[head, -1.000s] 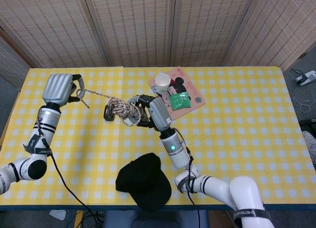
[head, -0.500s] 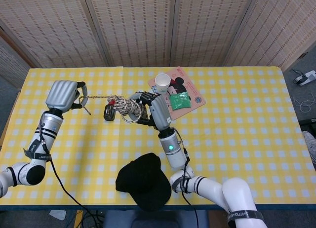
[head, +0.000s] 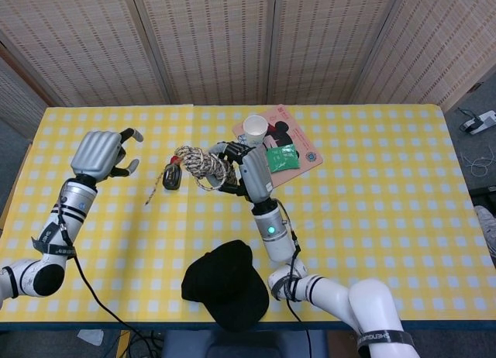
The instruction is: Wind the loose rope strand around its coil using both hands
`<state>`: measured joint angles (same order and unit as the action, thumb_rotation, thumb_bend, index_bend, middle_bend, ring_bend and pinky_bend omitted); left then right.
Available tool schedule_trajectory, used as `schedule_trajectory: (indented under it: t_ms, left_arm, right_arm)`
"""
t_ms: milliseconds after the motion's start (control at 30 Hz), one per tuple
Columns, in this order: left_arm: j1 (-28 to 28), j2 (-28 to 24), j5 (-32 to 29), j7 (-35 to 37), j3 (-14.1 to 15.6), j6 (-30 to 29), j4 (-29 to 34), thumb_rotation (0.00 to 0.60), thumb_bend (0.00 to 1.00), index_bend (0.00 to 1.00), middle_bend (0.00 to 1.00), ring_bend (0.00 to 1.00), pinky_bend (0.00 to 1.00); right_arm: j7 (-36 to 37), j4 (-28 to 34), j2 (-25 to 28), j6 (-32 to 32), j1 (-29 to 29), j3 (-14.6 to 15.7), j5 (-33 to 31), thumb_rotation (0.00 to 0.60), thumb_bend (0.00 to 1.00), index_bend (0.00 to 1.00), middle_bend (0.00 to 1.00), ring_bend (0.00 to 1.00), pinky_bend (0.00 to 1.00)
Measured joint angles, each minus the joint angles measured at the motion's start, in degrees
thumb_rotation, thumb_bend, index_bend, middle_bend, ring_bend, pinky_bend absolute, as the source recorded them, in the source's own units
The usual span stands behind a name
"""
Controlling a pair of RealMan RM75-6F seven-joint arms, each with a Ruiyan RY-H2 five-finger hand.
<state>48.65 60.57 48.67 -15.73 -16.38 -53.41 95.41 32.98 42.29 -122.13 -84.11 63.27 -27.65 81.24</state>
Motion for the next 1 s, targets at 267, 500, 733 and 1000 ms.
schedule_trajectory:
  t_ms: [267, 500, 733, 1000]
  left_arm:
    - [-1.5, -1.1, -0.2, 1.6, 0.2, -0.7, 0.2, 0.574, 0.29, 0.15, 0.53, 0.49, 0.83]
    - [-3.6, -1.6, -0.4, 2.7, 0.6, -3.2, 0.1, 0.600, 0.29, 0.14, 0.41, 0.38, 0.63]
    - [-6.3, -1.3, -0.1, 2.2, 2.0, -6.1, -1.7, 0.600, 0.29, 0.16, 0.39, 0.34, 0.54]
    - [-9.5, -0.6, 1.8, 1.1, 3.4, -10.0, -4.5, 0.600, 0.28, 0.18, 0.37, 0.32, 0.48]
  right_arm:
    - [-1.4, 2.1, 2.6, -0.7, -1.9, 1.5, 0.8, 0.600, 0.53, 0.87, 0.63, 0.54, 0.63]
    - [-3.5, 6.7, 7.0, -2.3, -5.6, 3.9, 2.1, 0.600, 0.53, 0.87, 0.63, 0.54, 0.63]
    - [-5.9, 12.7, 12.4, -3.0, -10.2, 6.8, 3.3, 0.600, 0.54, 0.87, 0.63, 0.54, 0.63]
    - [-9.1, 18.5, 18.4, -2.4, -14.5, 9.9, 4.5, 0.600, 0.54, 0.87, 0.63, 0.54, 0.63]
